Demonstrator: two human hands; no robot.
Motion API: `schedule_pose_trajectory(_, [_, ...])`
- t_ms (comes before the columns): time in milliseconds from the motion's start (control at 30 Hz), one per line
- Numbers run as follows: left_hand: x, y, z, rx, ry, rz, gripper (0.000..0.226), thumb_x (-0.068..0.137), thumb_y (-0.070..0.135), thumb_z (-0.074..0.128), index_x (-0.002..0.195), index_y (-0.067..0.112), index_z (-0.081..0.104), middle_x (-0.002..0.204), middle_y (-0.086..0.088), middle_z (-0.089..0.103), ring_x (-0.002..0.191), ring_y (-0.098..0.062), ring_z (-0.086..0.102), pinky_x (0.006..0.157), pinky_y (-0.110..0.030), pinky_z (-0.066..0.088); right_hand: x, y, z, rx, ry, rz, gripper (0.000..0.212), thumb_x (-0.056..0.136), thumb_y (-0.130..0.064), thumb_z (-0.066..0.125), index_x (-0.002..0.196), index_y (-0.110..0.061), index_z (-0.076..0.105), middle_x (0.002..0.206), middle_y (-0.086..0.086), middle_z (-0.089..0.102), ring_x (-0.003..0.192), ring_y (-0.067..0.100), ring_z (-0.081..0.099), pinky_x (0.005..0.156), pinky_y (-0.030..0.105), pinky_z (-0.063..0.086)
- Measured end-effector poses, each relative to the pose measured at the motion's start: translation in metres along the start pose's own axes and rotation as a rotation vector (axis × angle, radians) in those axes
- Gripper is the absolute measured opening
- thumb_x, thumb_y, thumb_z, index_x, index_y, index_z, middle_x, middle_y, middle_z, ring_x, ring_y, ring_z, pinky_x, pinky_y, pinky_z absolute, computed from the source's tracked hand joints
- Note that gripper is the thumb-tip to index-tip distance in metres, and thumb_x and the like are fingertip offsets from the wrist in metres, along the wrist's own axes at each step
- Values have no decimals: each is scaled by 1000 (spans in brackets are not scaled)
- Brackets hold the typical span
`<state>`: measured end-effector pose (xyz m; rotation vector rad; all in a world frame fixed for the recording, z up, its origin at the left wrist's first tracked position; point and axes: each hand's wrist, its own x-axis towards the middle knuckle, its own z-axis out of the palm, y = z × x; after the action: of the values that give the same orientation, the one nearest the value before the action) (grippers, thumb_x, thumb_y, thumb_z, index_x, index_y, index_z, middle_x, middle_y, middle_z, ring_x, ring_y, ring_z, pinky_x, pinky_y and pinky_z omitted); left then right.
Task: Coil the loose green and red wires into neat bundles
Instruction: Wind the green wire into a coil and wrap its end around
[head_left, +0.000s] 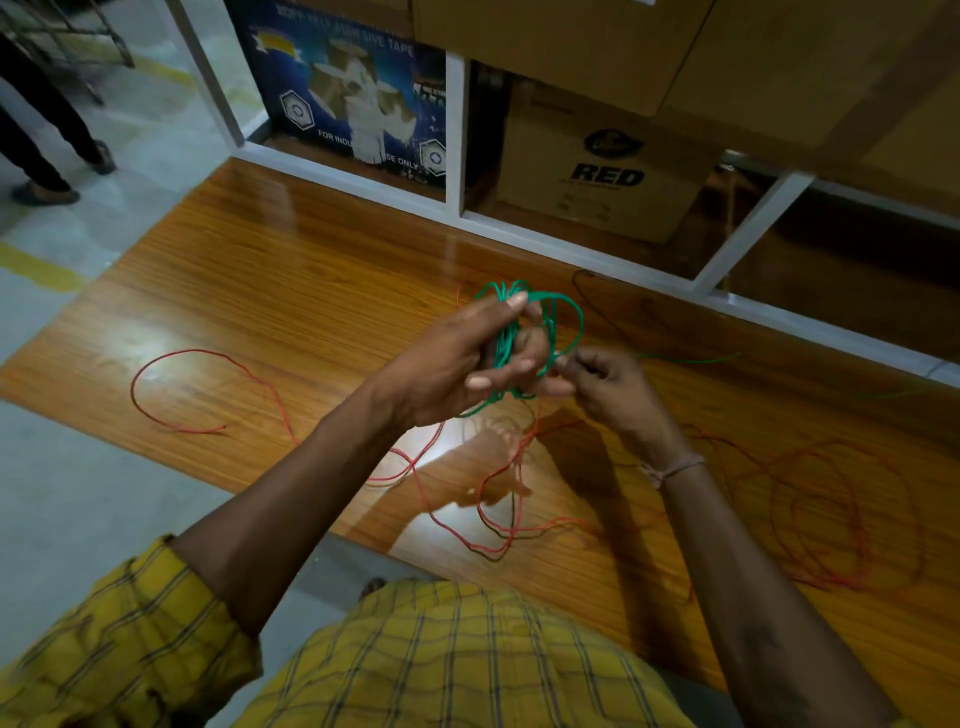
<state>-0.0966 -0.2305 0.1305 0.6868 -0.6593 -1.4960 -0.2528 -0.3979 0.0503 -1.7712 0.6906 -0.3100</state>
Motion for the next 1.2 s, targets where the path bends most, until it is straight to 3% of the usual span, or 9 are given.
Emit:
schedule_pose_trajectory(133, [14, 10, -1, -99, 34, 143, 35, 115, 21, 28, 113, 7, 60, 141, -24, 65, 58, -11, 60, 112, -63, 43, -21, -9, 10, -109, -120, 25, 36, 108, -37, 56, 90, -15, 78, 60, -5, 56, 45, 2, 47, 46, 17, 36])
schedule_pose_trajectory(233, [27, 9, -10, -167, 175, 181, 25, 114, 16, 34, 113, 13, 59, 162, -20, 48, 108, -35, 76, 109, -60, 49, -35, -24, 13, -120, -235, 102, 32, 110, -35, 52, 100, -18, 77, 66, 3, 60, 40, 14, 55, 41, 23, 39])
schedule_pose_trajectory(400, [44, -11, -28, 216, 568, 242, 28, 113, 5, 38, 138, 9, 25, 162, -2, 50, 123, -34, 72, 92, -40, 54, -49, -51, 8, -285, -455, 110, 17, 106, -29, 62, 121, -28, 69, 68, 4, 68, 44, 21, 62, 42, 30, 50])
schedule_pose_trajectory(500, [40, -23, -33, 734, 544, 211, 50, 115, 15, 40, 157, 9, 13, 166, 4, 37, 119, -16, 74, 99, -23, 55, -47, -65, -3, -412, -554, 82, 38, 100, -25, 71, 135, -28, 60, 68, 1, 74, 51, 24, 65, 49, 36, 53])
schedule_pose_trajectory(600, [37, -30, -28, 1217, 489, 103, 53, 115, 30, 40, 156, 7, 16, 145, -13, 64, 106, -22, 79, 98, -39, 57, -44, -77, -17, -384, -573, 65, 45, 91, -22, 81, 131, -20, 62, 73, 1, 77, 69, 27, 73, 74, 55, 58])
schedule_pose_trajectory(733, [36, -36, -28, 1521, 497, -41, 58, 114, 38, 38, 151, -4, 23, 117, -33, 69, 101, -49, 70, 78, -40, 47, -41, -91, -43, -472, -510, 72, 39, 83, -22, 89, 117, -23, 70, 81, -1, 74, 75, 17, 68, 81, 50, 56])
schedule_pose_trajectory(800, [33, -32, -25, 1521, 418, -71, 51, 115, 37, 38, 145, -3, 28, 116, -26, 73, 103, -42, 72, 76, -40, 44, -38, -94, -53, -586, -461, 50, 34, 80, -21, 90, 109, -29, 73, 81, -6, 68, 77, 16, 65, 79, 44, 54])
schedule_pose_trajectory(900, [29, -26, -30, 1405, 211, -112, 33, 115, 38, 39, 124, 6, 37, 102, -9, 76, 80, -2, 70, 80, -39, 52, -28, -92, -63, -734, -372, 33, 30, 77, -12, 90, 97, -28, 76, 79, -7, 65, 72, 11, 60, 71, 35, 50])
schedule_pose_trajectory(1200, [16, -23, -8, 656, -111, -494, 42, 117, 36, 35, 137, 1, 46, 64, -2, 37, 51, -13, 27, 46, -22, 32, 6, -63, -55, -783, 16, -315, 32, 67, 9, 80, 85, -17, 76, 83, 0, 59, 75, 21, 58, 66, 40, 51])
